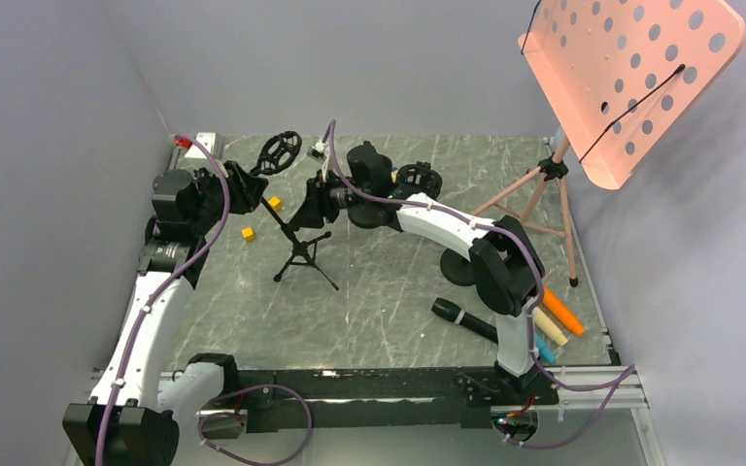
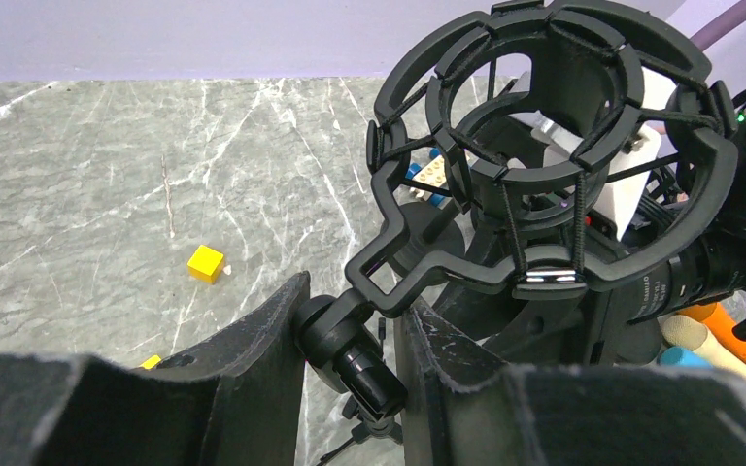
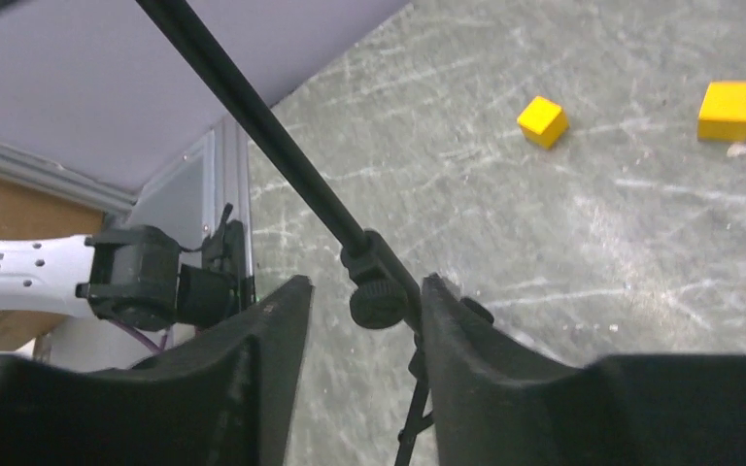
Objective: Remove the microphone from the stand
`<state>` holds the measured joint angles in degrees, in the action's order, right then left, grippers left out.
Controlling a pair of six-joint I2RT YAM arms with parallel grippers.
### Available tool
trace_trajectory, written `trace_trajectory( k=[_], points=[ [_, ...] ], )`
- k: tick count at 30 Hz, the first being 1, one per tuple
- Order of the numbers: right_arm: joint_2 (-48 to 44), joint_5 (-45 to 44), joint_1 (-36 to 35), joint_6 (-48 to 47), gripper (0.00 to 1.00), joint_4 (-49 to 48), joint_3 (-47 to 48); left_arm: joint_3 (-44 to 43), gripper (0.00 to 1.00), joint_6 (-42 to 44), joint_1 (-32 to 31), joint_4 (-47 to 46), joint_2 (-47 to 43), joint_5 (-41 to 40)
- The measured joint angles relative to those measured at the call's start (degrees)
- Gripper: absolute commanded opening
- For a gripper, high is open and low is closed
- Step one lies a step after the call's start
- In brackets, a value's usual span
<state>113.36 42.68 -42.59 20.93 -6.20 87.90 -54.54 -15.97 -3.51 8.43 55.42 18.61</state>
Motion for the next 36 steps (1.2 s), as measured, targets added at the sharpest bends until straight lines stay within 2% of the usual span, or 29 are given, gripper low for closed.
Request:
trace_trajectory(
  k=[3,7,12,16,27,32,36],
  points=[
    [0.1,0.1,0.0,1.4,0.34,-1.4,0.5,0.0,0.00,0.0,0.0,0.0,0.0,0.0],
    [0.3,-0.1,0.0,1.6,0.30,-1.5,0.5,0.0,0.00,0.0,0.1,0.0,0.1,0.0],
    [1.1,-0.3,0.1,0.9,0.38,-1.0,0.4,0.0,0.00,0.0,0.1,0.0,0.1,0.1],
    [1.1,-0.2,0.2,0.1,0.38,-0.7,-0.1,0.0,0.00,0.0,0.1,-0.2,0.3,0.1],
    [1.1,-1.9,0.1,-1.7,0.23,0.2,-0.7,0.0,0.00,0.0,0.1,-0.6,0.7,0.1],
    [1.0,-2.0,0.1,-1.8,0.03,-1.0,-1.4,0.0,0.00,0.0,0.2,-0.6,0.7,0.2],
    [1.0,-1.2,0.2,-3.9,0.00,-1.4,-1.5,0.0,0.00,0.0,0.2,-0.6,0.7,0.7]
  ],
)
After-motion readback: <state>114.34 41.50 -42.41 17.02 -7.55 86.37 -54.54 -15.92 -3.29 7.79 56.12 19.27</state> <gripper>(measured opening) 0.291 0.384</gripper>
